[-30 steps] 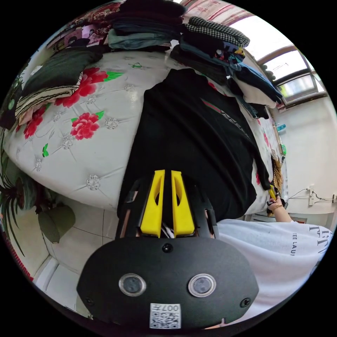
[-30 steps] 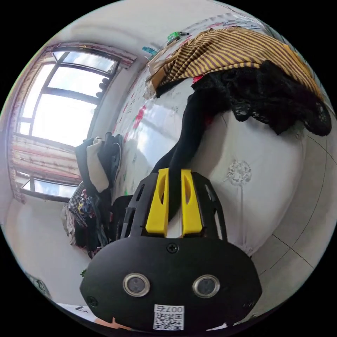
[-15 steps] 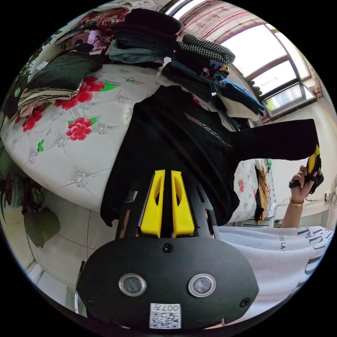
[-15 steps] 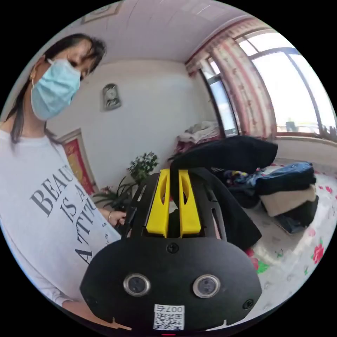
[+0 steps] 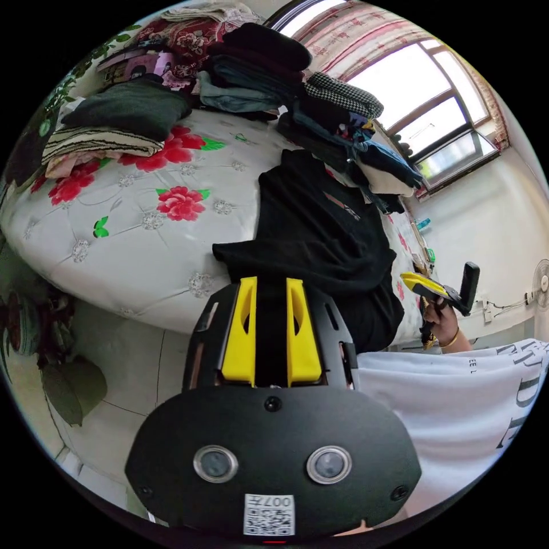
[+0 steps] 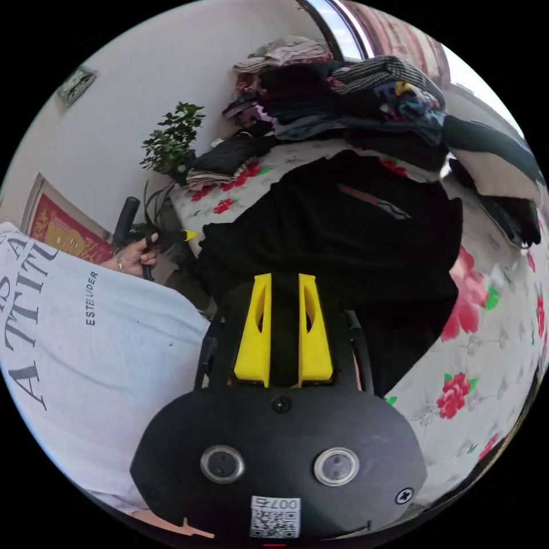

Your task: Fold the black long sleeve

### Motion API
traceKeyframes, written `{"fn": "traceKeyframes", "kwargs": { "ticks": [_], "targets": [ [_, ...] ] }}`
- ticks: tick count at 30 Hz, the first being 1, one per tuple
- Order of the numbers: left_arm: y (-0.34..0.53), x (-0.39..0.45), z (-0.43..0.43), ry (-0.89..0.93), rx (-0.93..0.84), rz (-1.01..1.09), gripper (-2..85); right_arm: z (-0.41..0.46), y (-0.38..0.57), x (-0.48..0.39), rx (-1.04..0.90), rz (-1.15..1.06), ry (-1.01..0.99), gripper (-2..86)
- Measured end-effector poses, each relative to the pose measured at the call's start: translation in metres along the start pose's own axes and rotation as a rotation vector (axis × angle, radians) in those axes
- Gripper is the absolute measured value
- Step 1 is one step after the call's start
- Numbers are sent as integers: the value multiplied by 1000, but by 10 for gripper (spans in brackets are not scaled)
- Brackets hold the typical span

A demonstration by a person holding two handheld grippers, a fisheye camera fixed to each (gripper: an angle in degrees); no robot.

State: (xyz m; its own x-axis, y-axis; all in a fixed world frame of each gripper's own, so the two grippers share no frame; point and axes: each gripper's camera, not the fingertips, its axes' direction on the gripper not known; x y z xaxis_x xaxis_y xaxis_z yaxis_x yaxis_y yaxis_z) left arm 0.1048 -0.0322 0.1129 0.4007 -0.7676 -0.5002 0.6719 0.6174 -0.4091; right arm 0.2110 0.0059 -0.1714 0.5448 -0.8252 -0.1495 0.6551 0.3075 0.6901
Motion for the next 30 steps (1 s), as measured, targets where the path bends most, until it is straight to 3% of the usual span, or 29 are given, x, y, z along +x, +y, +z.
{"fn": "traceKeyframes", "kwargs": {
  "ticks": [8, 11, 13, 21, 27, 30],
  "targets": [
    [-16, 52, 35, -106, 39, 222, 89, 21, -44, 68, 93, 187, 229, 18],
    [-14, 75, 89, -200, -153, 321, 90, 55, -58, 96, 18, 220, 265, 13],
    [2, 88, 94, -254, -180, 323, 76, 79, -56, 126, -52, 273, 293, 6],
    [75, 82, 86, -94, -390, 246, 64, 84, -35, 212, -89, 351, 365, -2],
    [91, 27, 48, -88, -227, 28, 72, 44, -2, 211, 76, 434, 344, 6],
    [92, 23, 31, -103, -136, 65, 79, 19, 41, 184, 177, 398, 162, 18]
  ]
}}
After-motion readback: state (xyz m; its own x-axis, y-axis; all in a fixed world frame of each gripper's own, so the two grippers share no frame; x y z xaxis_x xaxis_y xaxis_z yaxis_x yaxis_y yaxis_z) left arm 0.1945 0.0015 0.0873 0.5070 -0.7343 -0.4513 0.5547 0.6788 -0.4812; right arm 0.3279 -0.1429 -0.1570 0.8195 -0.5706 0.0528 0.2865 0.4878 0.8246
